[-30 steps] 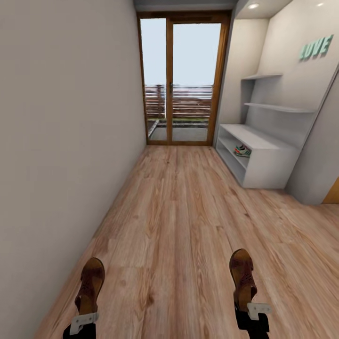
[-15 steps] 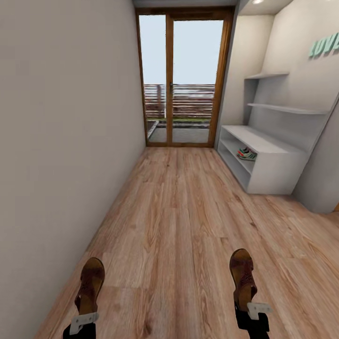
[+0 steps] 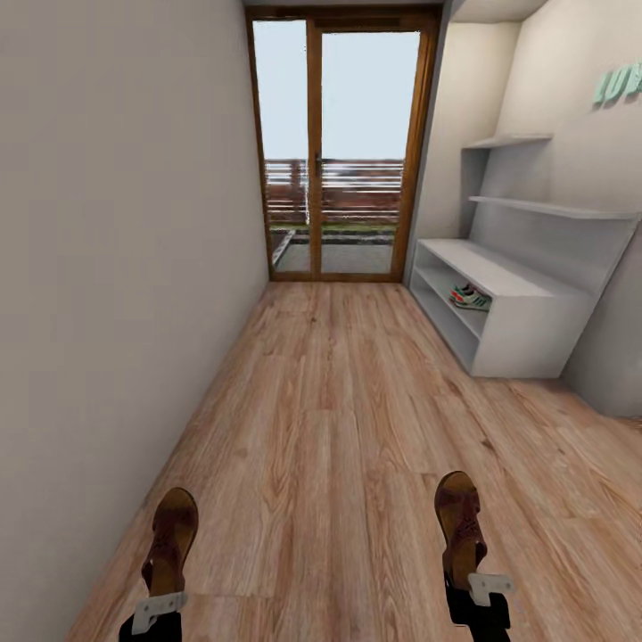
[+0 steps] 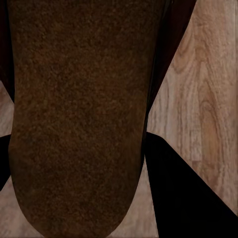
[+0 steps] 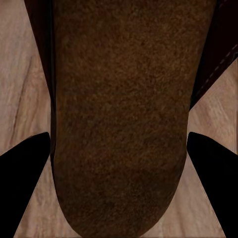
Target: Pick up the two gym shoes and the two sandals from the corridor floor and place them onto the hallstand (shoe rack) in the corridor, making sure they are on the rack and not on the floor. Arrange them so the two gym shoes are next to each other and the two sandals are next to each other.
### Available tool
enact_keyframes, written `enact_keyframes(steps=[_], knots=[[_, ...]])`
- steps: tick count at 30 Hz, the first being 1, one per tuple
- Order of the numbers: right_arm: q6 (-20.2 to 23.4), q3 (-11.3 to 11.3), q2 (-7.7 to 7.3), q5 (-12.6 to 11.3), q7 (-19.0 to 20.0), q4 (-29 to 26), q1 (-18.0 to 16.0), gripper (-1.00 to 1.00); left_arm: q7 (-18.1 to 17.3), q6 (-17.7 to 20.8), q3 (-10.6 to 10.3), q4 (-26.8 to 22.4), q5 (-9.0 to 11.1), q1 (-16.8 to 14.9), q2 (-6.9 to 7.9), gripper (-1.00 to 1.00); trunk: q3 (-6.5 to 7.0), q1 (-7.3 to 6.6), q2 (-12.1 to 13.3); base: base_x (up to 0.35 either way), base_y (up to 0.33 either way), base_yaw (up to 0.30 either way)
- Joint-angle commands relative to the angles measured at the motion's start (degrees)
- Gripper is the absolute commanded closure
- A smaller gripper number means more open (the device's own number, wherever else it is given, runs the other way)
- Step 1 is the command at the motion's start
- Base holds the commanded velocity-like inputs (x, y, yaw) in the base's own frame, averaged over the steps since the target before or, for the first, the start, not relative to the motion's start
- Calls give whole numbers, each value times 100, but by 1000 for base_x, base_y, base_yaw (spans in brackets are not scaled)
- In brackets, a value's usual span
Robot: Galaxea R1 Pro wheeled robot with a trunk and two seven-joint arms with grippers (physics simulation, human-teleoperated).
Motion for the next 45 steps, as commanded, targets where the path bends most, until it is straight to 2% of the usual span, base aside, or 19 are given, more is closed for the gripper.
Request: enact_keyframes(steps=[1,8,45], knots=[[-16,-30,2,60,-28,9,-6,100,-42,-26,50,0,-53,-5,-3,100,-5,2,-2,340,0,-243],[-16,-30,2,60,-28,12,-4,100,-42,-29,47,36,-54,-5,-6,100,-5,2,-2,340,0,-103],[-16,-29,2,69,-19,18,-6,100,-42,-39,41,122,-53,-5,-1,100,-5,2,-2,340,0,-1]])
